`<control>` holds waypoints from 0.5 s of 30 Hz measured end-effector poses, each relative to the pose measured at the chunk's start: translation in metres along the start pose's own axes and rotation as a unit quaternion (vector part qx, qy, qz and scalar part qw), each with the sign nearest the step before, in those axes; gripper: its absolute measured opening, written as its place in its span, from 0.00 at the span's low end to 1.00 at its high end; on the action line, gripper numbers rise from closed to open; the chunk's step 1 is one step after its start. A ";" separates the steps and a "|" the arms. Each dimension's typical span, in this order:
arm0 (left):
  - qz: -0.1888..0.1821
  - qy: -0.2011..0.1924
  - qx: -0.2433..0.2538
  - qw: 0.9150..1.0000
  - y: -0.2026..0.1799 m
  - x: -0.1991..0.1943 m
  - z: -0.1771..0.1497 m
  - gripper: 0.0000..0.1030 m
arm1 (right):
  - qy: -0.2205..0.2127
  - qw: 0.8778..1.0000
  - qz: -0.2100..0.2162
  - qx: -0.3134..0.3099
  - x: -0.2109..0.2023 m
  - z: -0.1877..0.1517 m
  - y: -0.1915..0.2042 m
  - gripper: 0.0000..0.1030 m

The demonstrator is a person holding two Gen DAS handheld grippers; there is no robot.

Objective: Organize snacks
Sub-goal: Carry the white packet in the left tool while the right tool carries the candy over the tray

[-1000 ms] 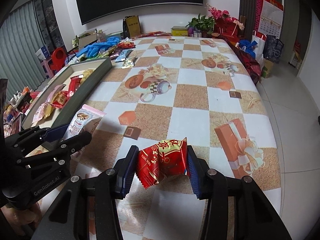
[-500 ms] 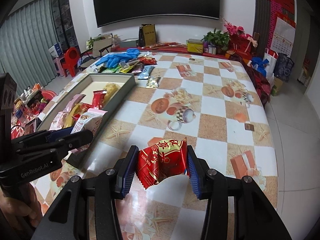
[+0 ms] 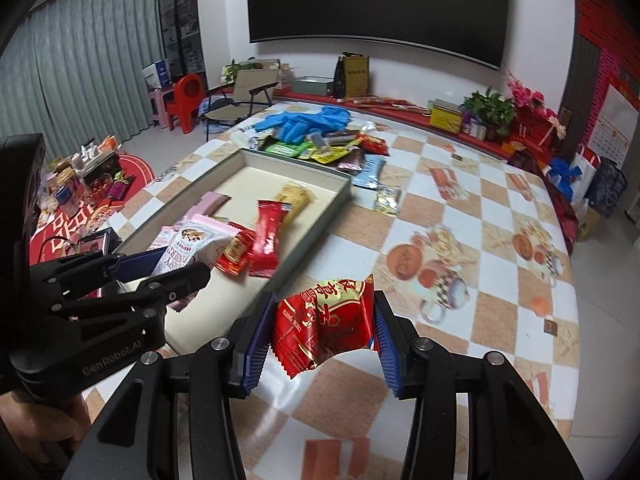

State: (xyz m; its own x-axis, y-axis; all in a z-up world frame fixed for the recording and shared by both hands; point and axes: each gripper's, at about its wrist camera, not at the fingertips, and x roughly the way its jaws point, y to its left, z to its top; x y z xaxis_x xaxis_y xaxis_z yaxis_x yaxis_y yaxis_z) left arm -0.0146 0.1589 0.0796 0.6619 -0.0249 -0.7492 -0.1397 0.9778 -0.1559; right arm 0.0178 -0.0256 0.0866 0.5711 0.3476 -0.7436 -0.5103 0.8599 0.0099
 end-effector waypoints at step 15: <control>0.011 0.013 -0.031 0.999 0.033 0.009 0.002 0.40 | 0.016 0.999 0.028 -0.013 0.025 0.027 0.033 0.47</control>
State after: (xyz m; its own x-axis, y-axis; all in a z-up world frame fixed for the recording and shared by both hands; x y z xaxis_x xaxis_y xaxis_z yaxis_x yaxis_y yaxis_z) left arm -0.0118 0.1910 0.0685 0.6383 -0.0101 -0.7698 -0.2004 0.9632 -0.1789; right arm 0.0329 0.0219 0.0863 0.5199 0.3825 -0.7638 -0.5574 0.8295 0.0360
